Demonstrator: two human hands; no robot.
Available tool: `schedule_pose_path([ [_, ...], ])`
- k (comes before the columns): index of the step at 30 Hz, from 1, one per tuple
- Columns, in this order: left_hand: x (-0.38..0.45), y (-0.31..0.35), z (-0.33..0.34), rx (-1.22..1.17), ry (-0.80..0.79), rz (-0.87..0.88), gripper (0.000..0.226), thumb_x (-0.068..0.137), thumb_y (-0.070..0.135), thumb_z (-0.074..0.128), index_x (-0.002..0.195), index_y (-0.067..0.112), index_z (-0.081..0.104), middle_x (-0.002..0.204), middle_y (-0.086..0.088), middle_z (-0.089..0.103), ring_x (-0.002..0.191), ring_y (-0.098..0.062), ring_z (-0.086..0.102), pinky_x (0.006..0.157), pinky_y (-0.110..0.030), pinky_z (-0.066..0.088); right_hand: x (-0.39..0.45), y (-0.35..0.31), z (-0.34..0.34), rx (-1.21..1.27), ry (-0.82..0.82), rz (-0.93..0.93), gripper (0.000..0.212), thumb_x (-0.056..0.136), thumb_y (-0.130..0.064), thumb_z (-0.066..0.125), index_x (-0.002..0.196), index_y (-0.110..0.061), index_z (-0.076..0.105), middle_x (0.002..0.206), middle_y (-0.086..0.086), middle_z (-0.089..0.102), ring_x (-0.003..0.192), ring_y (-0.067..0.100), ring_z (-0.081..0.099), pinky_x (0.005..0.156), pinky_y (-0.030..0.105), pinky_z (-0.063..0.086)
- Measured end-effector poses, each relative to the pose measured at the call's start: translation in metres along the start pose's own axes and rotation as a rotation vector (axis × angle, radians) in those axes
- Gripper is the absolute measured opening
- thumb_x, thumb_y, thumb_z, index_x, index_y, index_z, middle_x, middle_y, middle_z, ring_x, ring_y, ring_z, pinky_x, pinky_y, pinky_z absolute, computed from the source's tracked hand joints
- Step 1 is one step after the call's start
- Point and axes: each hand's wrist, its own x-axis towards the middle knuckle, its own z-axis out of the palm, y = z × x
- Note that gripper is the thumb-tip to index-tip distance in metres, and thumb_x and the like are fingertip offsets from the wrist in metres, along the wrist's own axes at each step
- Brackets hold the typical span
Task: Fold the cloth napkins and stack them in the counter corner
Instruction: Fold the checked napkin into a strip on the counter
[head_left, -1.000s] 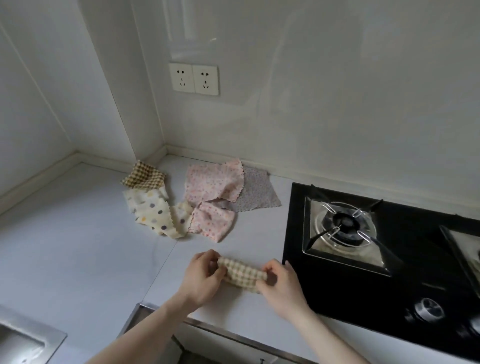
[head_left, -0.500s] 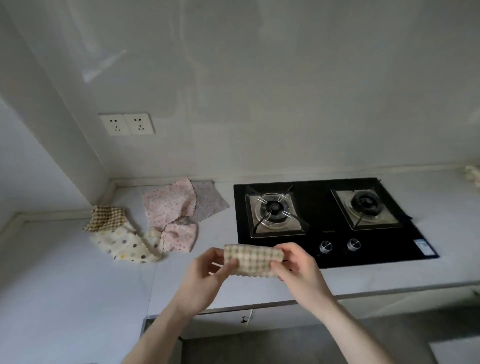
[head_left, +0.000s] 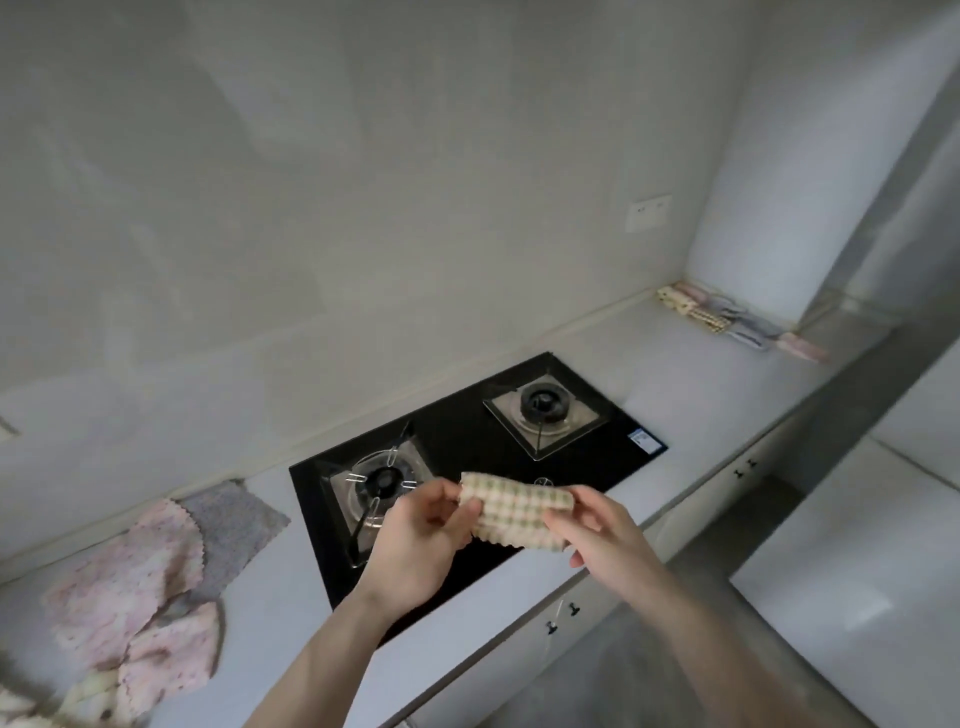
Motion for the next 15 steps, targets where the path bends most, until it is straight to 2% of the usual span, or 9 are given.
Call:
schedule_pose_path([
  [4,0.048,0.023,0.064,0.072,-0.078,0.048,0.012,0.099,0.026,0.066,0.094,0.018,0.071,0.08,0.001,0.074,0.068,-0.008,0.067,0.065,-0.021,0.052,0.015,0.021,-0.071,-0.071,0.133,-0.011,0.017,0.095,-0.038,0.068,0.111,-0.031,0.066,0.103,-0.011,0.073,0.09,0.004,0.071,0.069,0.018,0.056],
  [8,0.101,0.041,0.145,0.118,-0.134,0.037,0.016,0.097,0.03,0.069,0.088,0.018,0.072,0.076,0.0,0.074,0.068,-0.012,0.069,0.067,-0.024,0.055,0.033,0.046,-0.16,-0.168,0.217,0.008,0.007,0.096,-0.027,0.067,0.102,-0.028,0.065,0.091,-0.01,0.071,0.071,0.001,0.067,0.062,0.012,0.048],
  [10,0.125,0.049,0.187,0.14,-0.145,0.008,0.019,0.096,0.033,0.07,0.087,0.016,0.072,0.077,-0.001,0.075,0.071,-0.014,0.071,0.071,-0.026,0.058,0.043,0.061,-0.207,-0.177,0.216,0.032,0.009,0.095,-0.022,0.068,0.104,-0.025,0.066,0.086,-0.008,0.071,0.065,-0.003,0.066,0.059,0.01,0.046],
  [12,0.145,0.057,0.225,0.154,-0.139,-0.025,0.02,0.096,0.032,0.07,0.087,0.015,0.072,0.076,-0.001,0.075,0.072,-0.015,0.071,0.071,-0.026,0.058,0.055,0.073,-0.25,-0.192,0.193,0.055,0.012,0.093,-0.022,0.07,0.105,-0.019,0.07,0.086,-0.004,0.073,0.068,-0.002,0.069,0.059,0.012,0.048],
  [15,0.172,0.07,0.27,0.182,-0.106,-0.056,0.018,0.097,0.03,0.069,0.084,0.017,0.071,0.073,0.002,0.074,0.07,-0.014,0.07,0.067,-0.017,0.053,0.076,0.082,-0.302,-0.195,0.173,0.082,0.012,0.091,-0.022,0.072,0.102,-0.016,0.071,0.087,0.0,0.075,0.072,0.006,0.072,0.063,0.021,0.055],
])
